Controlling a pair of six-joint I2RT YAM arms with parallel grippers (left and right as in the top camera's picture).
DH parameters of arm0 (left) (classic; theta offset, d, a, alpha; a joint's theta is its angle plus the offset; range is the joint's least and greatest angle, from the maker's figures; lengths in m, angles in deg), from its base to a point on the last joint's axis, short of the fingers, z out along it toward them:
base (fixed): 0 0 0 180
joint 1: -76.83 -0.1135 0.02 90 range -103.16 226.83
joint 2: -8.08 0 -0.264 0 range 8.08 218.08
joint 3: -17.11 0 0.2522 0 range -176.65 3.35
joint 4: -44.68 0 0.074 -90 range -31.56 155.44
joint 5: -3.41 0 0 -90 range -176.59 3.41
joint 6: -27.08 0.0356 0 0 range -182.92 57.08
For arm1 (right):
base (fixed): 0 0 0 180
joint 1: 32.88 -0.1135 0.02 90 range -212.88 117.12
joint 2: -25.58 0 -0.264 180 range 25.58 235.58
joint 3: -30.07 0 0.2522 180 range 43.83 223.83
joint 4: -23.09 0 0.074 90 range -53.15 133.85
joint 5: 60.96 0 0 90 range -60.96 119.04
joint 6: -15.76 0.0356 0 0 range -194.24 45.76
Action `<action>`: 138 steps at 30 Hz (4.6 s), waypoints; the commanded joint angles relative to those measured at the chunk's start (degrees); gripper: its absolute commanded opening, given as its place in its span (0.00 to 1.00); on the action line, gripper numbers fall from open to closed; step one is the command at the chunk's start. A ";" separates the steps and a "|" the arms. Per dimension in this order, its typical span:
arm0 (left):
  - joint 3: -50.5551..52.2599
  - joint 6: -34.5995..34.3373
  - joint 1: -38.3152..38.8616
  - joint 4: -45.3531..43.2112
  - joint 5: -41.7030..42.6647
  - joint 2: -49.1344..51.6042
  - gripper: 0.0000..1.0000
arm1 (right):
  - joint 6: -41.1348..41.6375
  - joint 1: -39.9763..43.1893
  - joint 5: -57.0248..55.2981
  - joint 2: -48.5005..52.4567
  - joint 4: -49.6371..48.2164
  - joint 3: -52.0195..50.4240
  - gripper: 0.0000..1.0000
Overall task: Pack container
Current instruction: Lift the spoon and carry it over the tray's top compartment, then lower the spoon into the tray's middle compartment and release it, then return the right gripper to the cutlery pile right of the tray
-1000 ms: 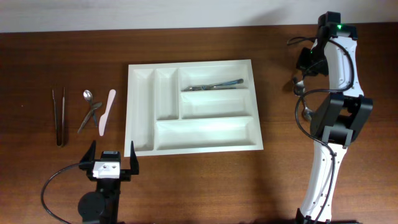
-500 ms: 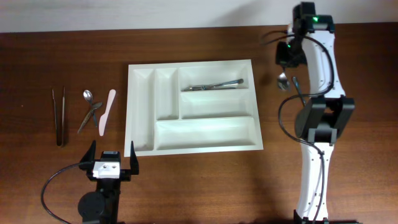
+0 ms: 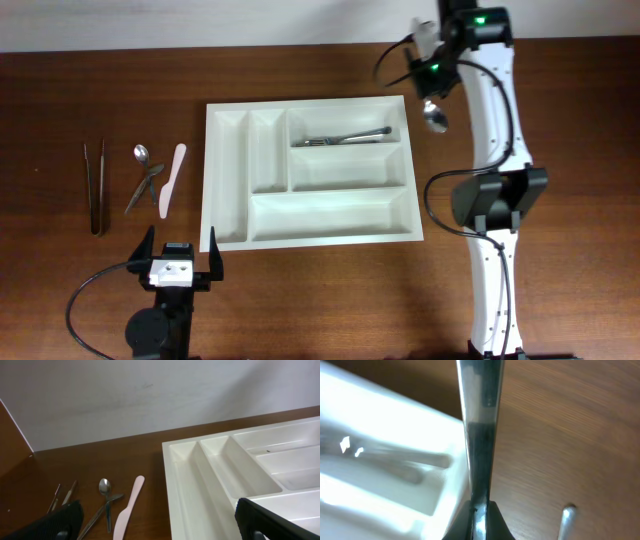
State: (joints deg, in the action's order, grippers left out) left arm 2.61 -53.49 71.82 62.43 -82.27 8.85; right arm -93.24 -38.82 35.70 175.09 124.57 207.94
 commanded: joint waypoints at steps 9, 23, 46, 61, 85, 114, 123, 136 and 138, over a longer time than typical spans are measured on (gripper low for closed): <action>0.24 0.55 -0.31 0.15 0.83 -0.48 0.99 | -21.33 -9.01 9.75 -0.24 7.63 1.18 0.04; 0.24 0.55 -0.31 0.15 0.83 -0.48 0.99 | -43.91 -11.43 22.97 -0.17 9.62 -1.20 0.04; 0.24 0.55 -0.31 0.15 0.83 -0.48 0.99 | -46.14 -11.43 30.93 -0.15 7.04 -6.40 0.04; 0.24 0.55 -0.31 0.15 0.83 -0.48 0.99 | -34.29 -11.37 30.62 -0.15 -15.87 -6.40 0.04; 0.24 0.55 -0.31 0.15 0.83 -0.48 0.99 | -55.91 -11.30 17.68 -0.15 9.64 -6.47 0.04; 0.24 0.55 -0.31 0.15 0.83 -0.48 0.99 | -65.99 -11.41 18.36 -0.46 9.53 -18.12 0.96; 0.24 0.55 -0.31 0.15 0.83 -0.48 0.99 | -57.68 -9.90 18.23 -1.09 8.92 1.25 0.99; 0.22 0.52 -0.31 0.15 0.85 -0.48 0.99 | -19.06 7.63 15.26 -0.94 2.69 5.53 0.99; 0.22 0.52 -0.31 0.15 0.83 -0.48 0.99 | -11.91 10.21 18.40 -0.94 2.95 5.53 0.99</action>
State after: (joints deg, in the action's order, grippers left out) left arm 2.61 -53.47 71.82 62.43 -82.27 8.85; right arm -120.24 -31.27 51.56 174.72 127.17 212.90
